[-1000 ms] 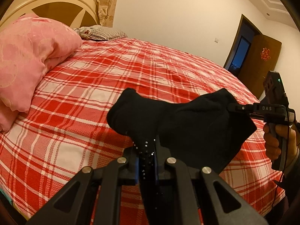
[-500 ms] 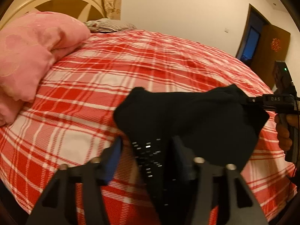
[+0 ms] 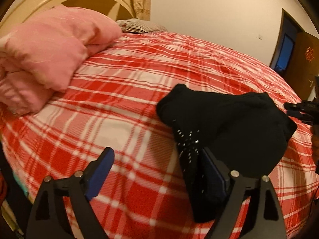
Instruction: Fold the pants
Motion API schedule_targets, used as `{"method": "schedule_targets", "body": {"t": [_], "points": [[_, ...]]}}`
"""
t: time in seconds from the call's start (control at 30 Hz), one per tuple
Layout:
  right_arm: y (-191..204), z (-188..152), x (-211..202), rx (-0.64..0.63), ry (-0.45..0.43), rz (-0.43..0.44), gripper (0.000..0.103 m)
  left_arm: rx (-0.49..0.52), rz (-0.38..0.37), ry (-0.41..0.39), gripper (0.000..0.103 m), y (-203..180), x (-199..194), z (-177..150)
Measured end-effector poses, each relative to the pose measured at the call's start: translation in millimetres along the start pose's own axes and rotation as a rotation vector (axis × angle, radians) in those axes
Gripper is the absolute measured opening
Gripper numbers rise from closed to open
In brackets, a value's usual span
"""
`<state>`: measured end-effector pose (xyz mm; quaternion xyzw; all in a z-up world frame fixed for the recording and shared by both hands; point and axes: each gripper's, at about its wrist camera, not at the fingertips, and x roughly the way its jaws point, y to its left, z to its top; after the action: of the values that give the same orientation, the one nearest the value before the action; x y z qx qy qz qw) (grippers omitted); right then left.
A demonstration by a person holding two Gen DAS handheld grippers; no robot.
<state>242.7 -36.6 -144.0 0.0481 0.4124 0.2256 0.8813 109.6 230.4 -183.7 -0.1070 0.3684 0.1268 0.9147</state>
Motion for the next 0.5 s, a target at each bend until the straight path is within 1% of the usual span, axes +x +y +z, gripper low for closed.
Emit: {"method": "schedule_targets", "body": {"t": [0.07,0.13,0.23,0.27,0.3,0.37,0.5], "points": [[15,-16,-30,-0.044,-0.036,-0.021,0.047,-0.02,0.012,-0.012,0.09,1,-11,-1],[30,-30,-55,-0.087,-0.07,-0.023,0.048,-0.029,0.001,-0.044,0.09,-1,-29,-1],[58,-51,-97,-0.17,-0.146,-0.013,0.053,-0.021,-0.016,-0.096,0.09,-7,-55,2],[67,-58,-110,-0.2,-0.172,-0.014,0.054,-0.017,-0.023,-0.122,0.091,-10,-69,5],[76,-64,-122,-0.227,-0.197,-0.012,0.054,-0.016,-0.027,-0.141,0.095,-12,-78,6],[90,-74,-144,-0.262,-0.242,0.007,0.055,-0.011,-0.04,-0.194,0.101,-17,-99,10],[104,-82,-167,-0.282,-0.299,0.024,0.055,0.015,-0.066,-0.263,0.101,-28,-132,12]]}}
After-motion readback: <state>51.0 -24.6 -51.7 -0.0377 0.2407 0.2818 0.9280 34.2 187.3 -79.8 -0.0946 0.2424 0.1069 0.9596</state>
